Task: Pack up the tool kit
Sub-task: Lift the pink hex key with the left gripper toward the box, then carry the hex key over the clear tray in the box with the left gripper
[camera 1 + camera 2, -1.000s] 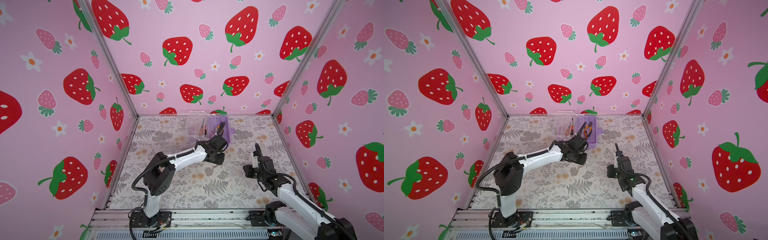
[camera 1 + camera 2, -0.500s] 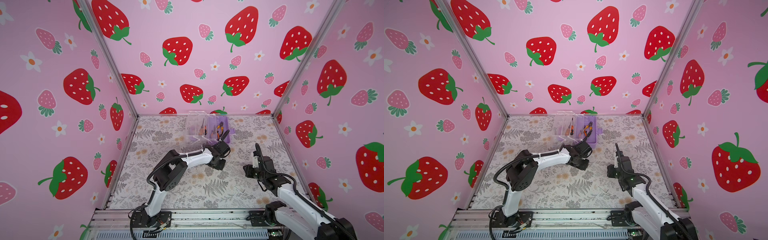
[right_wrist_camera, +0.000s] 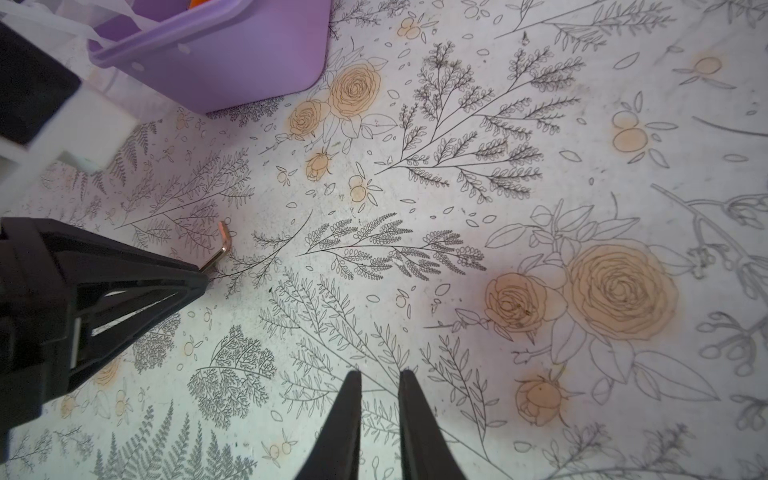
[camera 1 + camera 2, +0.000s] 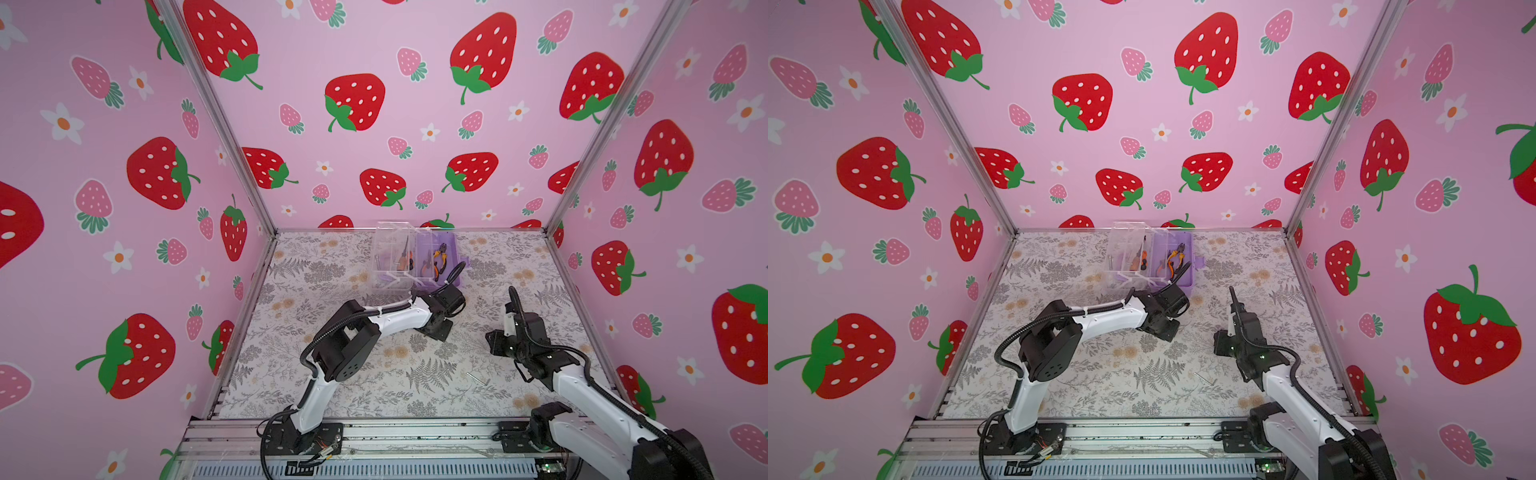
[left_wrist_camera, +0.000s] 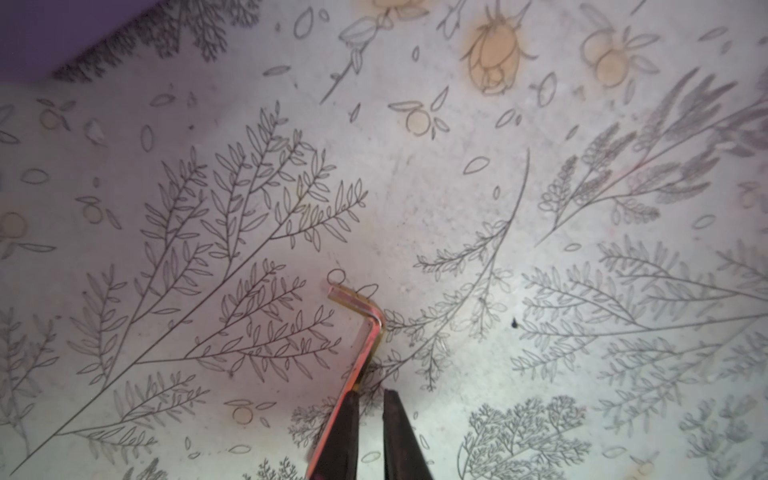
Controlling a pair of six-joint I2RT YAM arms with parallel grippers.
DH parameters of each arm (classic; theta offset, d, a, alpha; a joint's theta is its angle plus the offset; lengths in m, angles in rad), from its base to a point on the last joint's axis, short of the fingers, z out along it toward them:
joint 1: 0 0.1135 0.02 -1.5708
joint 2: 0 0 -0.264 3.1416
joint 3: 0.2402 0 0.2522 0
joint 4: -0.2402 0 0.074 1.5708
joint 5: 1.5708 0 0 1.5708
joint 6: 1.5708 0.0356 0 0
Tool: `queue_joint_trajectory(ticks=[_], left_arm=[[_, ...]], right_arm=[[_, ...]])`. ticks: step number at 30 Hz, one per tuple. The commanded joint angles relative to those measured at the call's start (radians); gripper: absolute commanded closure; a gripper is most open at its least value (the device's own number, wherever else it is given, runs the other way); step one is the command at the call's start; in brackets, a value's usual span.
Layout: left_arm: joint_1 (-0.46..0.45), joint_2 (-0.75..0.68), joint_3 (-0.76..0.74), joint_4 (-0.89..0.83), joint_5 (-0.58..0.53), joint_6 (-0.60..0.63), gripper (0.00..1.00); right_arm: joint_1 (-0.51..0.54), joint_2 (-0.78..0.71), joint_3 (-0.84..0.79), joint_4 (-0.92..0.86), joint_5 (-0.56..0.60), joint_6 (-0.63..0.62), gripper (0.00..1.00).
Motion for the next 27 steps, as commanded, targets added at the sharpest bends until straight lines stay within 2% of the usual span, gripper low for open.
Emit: queue_joint_trajectory(ticks=[1, 6, 14, 21, 27], left_arm=[[-0.010, -0.018, 0.043, -0.035, -0.045, 0.017, 0.83], [-0.009, -0.012, 0.062, -0.049, -0.081, 0.039, 0.75], [0.009, 0.057, 0.085, -0.066, -0.075, 0.050, 0.76], [0.011, 0.061, 0.069, -0.043, -0.034, 0.036, 0.81], [0.011, 0.069, 0.064, -0.038, -0.010, 0.023, 0.93]], right_arm=[[-0.004, 0.007, -0.003, 0.005, -0.003, 0.004, 0.80], [-0.006, 0.014, -0.005, 0.009, -0.007, 0.002, 0.80], [-0.006, 0.000, -0.014, 0.005, 0.002, 0.000, 0.79], [-0.008, 0.005, -0.017, 0.009, 0.000, -0.002, 0.79], [-0.010, 0.008, -0.016, 0.013, -0.003, -0.002, 0.79]])
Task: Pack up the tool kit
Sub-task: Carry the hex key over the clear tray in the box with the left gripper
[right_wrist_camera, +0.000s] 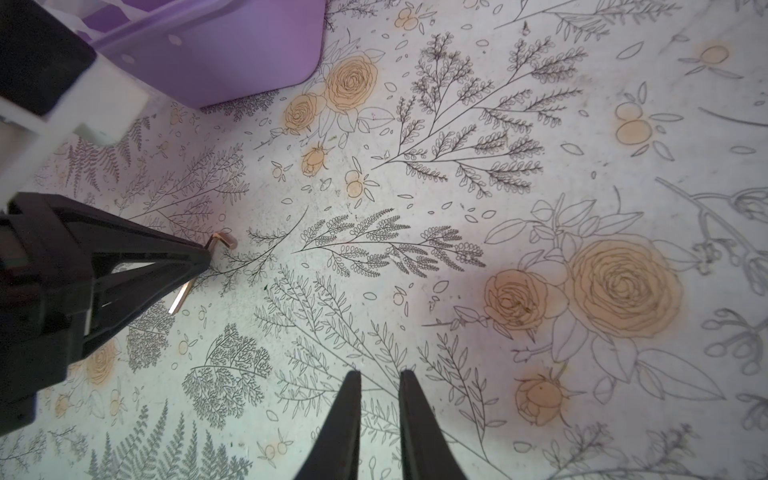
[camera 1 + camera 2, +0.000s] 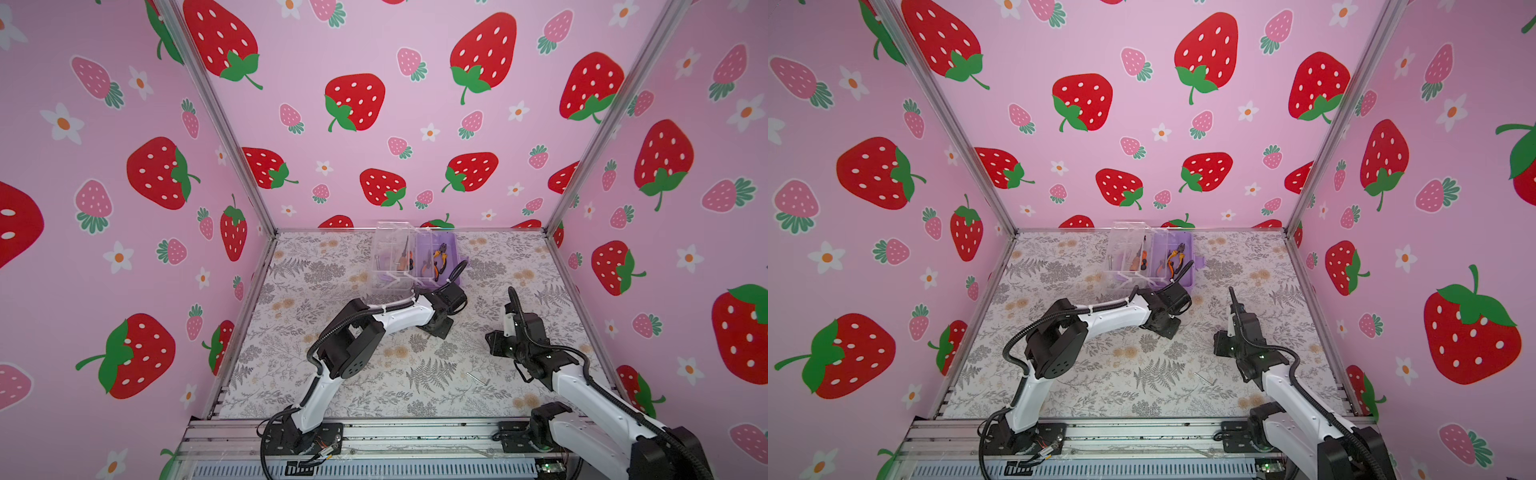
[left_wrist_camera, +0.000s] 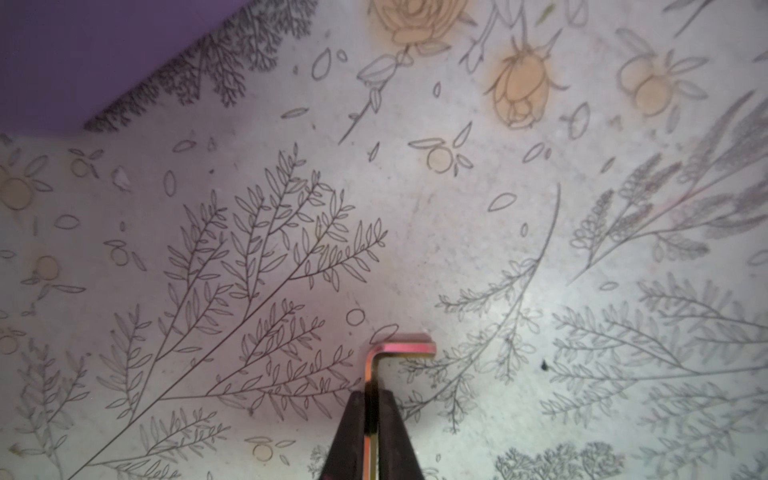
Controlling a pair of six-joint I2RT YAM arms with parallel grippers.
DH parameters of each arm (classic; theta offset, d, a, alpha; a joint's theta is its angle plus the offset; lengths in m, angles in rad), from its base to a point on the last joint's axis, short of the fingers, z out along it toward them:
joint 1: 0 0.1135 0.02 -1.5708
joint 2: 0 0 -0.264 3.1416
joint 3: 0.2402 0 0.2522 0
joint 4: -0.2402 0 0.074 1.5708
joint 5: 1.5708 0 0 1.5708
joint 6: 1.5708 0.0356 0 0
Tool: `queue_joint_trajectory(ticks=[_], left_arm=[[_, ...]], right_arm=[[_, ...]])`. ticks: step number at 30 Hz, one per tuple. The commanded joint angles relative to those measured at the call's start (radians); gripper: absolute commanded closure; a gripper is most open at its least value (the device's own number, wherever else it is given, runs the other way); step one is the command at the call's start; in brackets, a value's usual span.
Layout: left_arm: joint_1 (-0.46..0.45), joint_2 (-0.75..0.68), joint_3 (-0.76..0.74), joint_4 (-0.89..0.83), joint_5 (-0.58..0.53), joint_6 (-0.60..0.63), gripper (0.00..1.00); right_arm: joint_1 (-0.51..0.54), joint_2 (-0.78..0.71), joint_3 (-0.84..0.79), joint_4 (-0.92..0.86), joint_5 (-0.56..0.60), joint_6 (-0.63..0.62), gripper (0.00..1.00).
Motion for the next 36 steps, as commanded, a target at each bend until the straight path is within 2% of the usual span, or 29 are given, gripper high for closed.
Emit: queue_joint_trajectory(ticks=[1, 3, 14, 23, 30, 36], left_arm=[[0.001, 0.019, 0.007, -0.015, 0.026, -0.008, 0.93], [0.002, 0.019, 0.005, -0.010, 0.035, -0.012, 1.00], [0.011, -0.044, 0.014, -0.030, 0.046, -0.036, 1.00], [0.101, -0.190, 0.001, -0.068, 0.023, -0.066, 1.00], [0.189, -0.315, -0.042, -0.055, 0.071, -0.095, 1.00], [0.275, -0.381, -0.017, -0.060, 0.076, -0.080, 1.00]], right_arm=[[-0.009, -0.003, -0.012, 0.005, -0.002, -0.002, 0.79], [-0.010, -0.006, -0.013, 0.005, -0.002, -0.002, 0.79], [-0.012, -0.009, -0.015, 0.004, -0.002, 0.002, 0.79], [-0.014, -0.010, -0.019, 0.008, -0.002, 0.002, 0.79], [-0.014, -0.003, -0.024, 0.014, -0.006, 0.002, 0.79], [-0.015, 0.003, -0.024, 0.020, -0.011, 0.002, 0.79]])
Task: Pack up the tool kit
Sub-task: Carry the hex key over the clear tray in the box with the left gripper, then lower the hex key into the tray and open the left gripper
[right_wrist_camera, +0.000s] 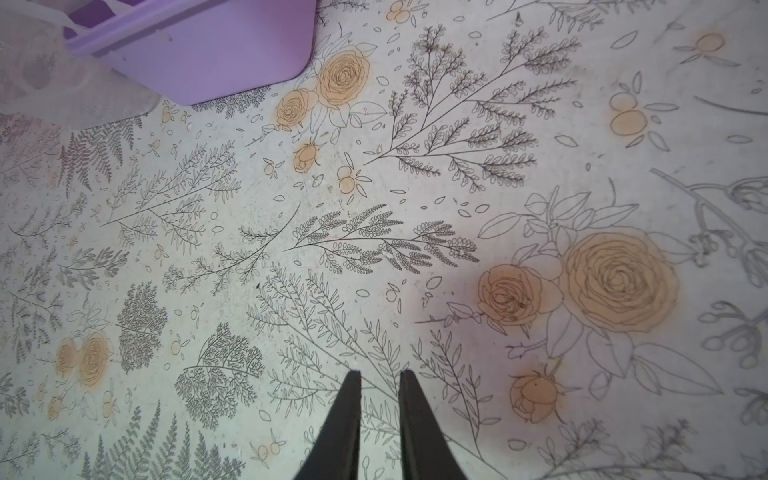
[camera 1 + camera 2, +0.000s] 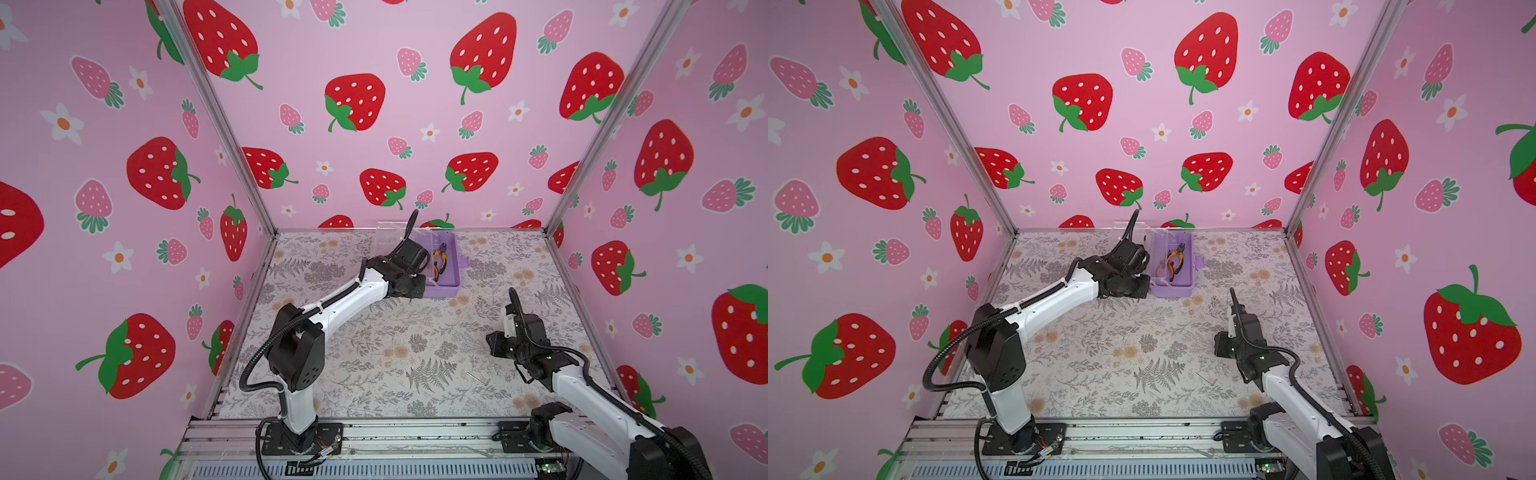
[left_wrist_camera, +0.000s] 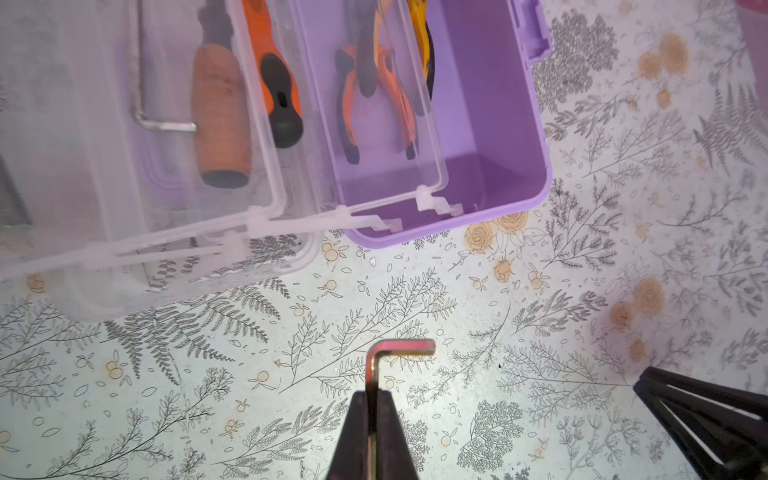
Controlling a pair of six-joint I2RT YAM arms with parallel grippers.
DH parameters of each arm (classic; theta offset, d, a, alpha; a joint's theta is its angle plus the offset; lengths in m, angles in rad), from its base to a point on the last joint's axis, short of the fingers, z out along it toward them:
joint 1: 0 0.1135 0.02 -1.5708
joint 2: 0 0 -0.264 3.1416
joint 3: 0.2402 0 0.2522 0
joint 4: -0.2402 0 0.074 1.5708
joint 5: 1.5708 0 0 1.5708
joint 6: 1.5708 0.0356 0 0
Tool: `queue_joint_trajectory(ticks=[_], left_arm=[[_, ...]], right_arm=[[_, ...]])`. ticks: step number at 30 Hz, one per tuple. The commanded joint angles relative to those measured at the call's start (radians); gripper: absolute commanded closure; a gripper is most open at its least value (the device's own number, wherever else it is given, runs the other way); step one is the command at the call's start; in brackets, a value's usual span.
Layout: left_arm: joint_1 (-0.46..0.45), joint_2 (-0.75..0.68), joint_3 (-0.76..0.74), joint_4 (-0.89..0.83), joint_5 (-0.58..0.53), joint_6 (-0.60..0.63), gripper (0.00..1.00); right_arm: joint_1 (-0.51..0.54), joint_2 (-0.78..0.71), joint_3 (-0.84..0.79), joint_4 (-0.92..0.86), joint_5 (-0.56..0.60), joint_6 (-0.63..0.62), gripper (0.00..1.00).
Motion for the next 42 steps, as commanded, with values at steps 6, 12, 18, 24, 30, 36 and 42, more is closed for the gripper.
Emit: queue_joint_trajectory(ticks=[6, 12, 18, 24, 30, 36, 42], left_arm=[[0.126, -0.005, 0.098, -0.047, -0.012, -0.013, 1.00], [0.178, 0.094, 0.223, -0.036, -0.035, -0.026, 1.00], [0.199, 0.256, 0.415, -0.056, 0.002, -0.036, 1.00], [0.214, 0.404, 0.598, -0.109, 0.024, -0.044, 1.00], [0.216, 0.473, 0.668, -0.104, 0.055, -0.053, 1.00], [0.216, 0.487, 0.669, -0.082, 0.090, -0.063, 0.80], [0.215, 0.460, 0.650, -0.078, 0.125, -0.069, 0.74]], right_arm=[[-0.005, 0.015, -0.011, 0.018, -0.008, 0.003, 0.79], [-0.007, 0.031, -0.010, 0.025, -0.006, 0.003, 0.79], [-0.007, 0.049, -0.011, 0.035, 0.001, 0.002, 0.79], [-0.007, 0.061, -0.010, 0.045, 0.010, -0.001, 0.79], [-0.010, 0.094, -0.009, 0.064, 0.009, -0.003, 0.79], [-0.011, 0.102, -0.002, 0.070, 0.003, -0.008, 0.79], [-0.011, 0.090, -0.007, 0.066, -0.006, -0.004, 0.79]])
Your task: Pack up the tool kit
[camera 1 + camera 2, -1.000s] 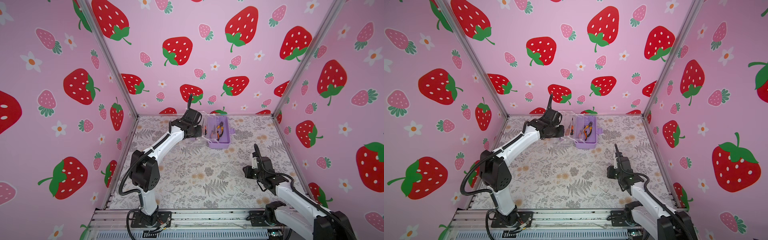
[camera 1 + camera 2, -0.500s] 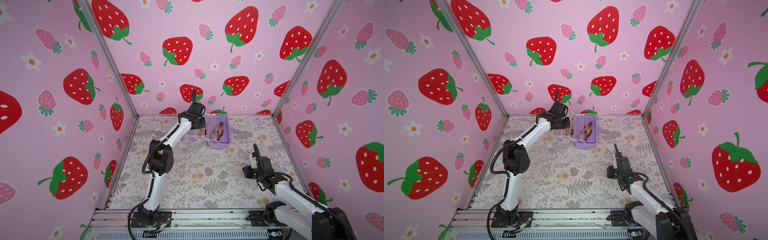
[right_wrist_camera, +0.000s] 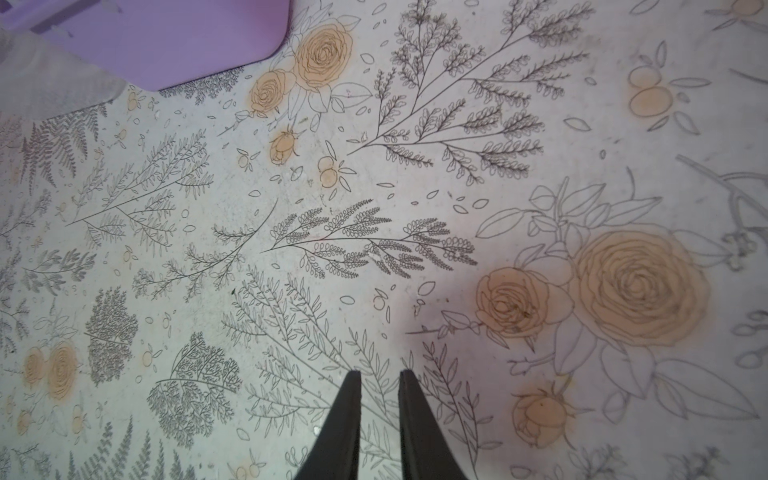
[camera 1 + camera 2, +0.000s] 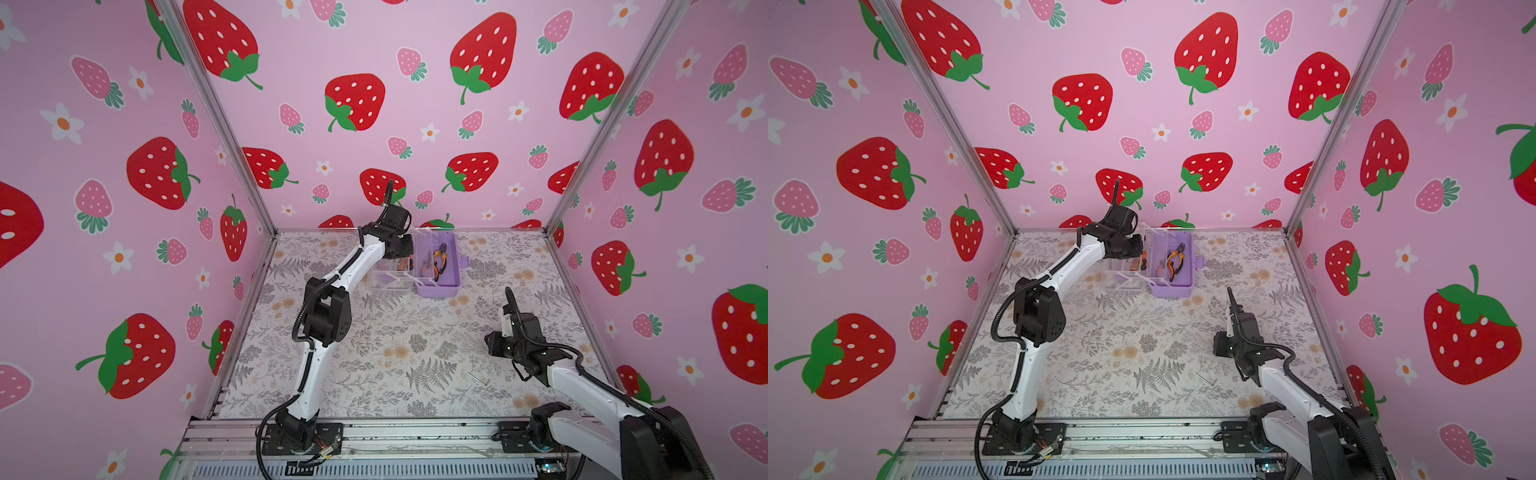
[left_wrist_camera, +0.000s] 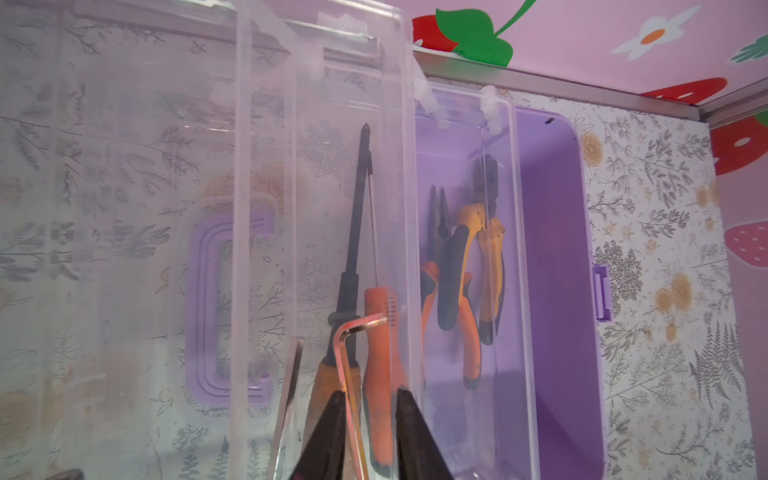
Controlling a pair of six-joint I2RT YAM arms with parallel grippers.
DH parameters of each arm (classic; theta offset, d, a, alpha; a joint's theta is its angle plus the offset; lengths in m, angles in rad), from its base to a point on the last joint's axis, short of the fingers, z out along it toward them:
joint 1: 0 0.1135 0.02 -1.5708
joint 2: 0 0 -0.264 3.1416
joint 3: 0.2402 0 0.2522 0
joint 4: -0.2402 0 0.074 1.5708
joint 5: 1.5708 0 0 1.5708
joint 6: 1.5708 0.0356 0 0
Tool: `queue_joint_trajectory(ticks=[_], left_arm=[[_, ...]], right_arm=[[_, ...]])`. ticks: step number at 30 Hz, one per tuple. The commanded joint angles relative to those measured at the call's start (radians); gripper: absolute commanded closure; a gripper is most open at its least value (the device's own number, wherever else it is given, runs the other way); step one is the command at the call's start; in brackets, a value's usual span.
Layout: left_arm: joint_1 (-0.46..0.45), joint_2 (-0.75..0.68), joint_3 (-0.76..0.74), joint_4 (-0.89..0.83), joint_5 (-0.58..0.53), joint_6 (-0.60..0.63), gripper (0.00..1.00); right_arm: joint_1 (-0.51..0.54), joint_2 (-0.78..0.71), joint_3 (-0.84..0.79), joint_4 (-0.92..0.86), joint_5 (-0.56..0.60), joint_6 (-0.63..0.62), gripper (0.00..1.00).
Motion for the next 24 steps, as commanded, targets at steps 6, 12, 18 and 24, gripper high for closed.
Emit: queue_joint_trajectory(ticks=[6, 12, 18, 24], left_arm=[[-0.031, -0.216, -0.161, 0.049, -0.002, -0.001, 0.72], [-0.147, -0.474, -0.495, 0.155, -0.090, 0.027, 0.70], [-0.223, -0.584, -0.730, 0.225, -0.065, -0.022, 0.70], [-0.254, -0.621, -0.825, 0.235, -0.023, -0.019, 0.71]], right_arm=[[-0.007, -0.046, -0.017, -0.021, -0.030, 0.023, 0.77], [0.006, -0.138, -0.036, -0.138, -0.020, 0.090, 0.59], [0.153, -0.310, -0.036, -0.280, 0.077, 0.213, 0.49], [0.402, -0.300, 0.023, -0.391, 0.157, 0.249, 0.50]])
